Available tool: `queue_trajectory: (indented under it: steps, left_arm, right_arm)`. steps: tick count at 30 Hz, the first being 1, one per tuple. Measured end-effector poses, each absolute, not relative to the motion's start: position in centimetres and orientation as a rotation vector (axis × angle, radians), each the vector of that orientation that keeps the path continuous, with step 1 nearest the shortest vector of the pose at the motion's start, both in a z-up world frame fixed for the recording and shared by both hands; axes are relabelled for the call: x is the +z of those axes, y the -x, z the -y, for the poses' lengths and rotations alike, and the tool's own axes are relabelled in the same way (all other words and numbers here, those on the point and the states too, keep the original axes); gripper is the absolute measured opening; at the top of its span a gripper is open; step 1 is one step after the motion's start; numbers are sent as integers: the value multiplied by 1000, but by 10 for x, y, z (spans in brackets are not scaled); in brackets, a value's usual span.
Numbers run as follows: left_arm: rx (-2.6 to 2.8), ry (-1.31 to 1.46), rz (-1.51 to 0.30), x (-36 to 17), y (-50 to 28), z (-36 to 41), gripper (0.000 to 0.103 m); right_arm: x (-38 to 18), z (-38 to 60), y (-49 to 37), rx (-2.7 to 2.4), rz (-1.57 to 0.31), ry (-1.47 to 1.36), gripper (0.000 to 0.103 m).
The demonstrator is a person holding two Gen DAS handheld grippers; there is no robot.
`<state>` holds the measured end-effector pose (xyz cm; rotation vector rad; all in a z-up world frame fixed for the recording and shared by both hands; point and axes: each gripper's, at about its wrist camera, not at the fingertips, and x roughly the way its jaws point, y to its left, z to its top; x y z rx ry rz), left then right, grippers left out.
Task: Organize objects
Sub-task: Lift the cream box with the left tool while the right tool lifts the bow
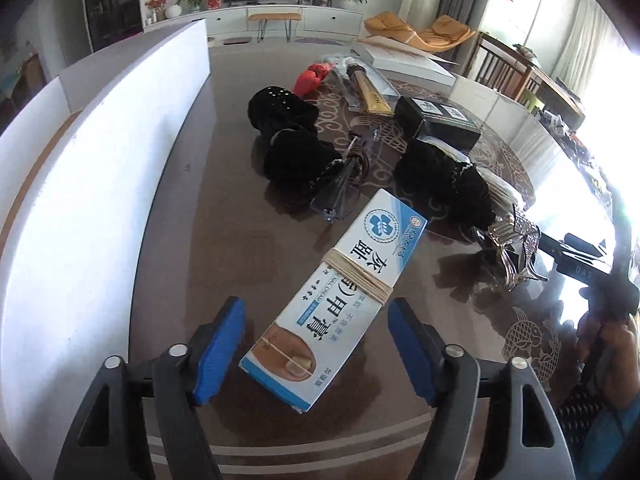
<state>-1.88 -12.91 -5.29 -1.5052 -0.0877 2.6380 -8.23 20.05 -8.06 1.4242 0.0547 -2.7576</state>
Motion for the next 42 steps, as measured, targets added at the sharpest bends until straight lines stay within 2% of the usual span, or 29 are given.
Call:
queue_trajectory:
  steps: [6,10,12,19,24,26,27,39,41,42]
  left_arm:
    - [2581,1491,-194,-70,30,94,80]
    - [2606,1494,-130,-75,38,93,90]
    - [2657,1497,-85,-76,38,96,91]
    - [2827,1500,128,-74,25,110,84]
    - [2836,1511,52,-78,21,102,86]
    - [2826,1523,46,-80,23,103,95]
    - [2822,1530,54,-81,24,104,102]
    - [2695,1535,-45,-82,45,106,103]
    - [2741,1485,-22,-78,41,111,83]
    - [2757,1451,-23,-75,38,111,60]
  right_arm:
    - [-81,-200,82,-2758,-55,-1424,103]
    - [-81,-200,82,-2758,-55,-1424,103]
    - [-81,-200,82,-2758,-55,-1424,103]
    - [-81,-200,82,-2758,-56,-1424,103]
    - [-81,-200,82,-2758,-56,-1424,103]
    - [-81,-200,82,-2758,-56,-1424,103]
    - [-81,-200,82,-2758,-56,-1424,103]
    - [-79,-202,75,-2755,-42,-1454,103]
    - [-76,-200,64,-2723,-13,-1469,103]
    - [-74,-197,58,-2685,24,-1455,103]
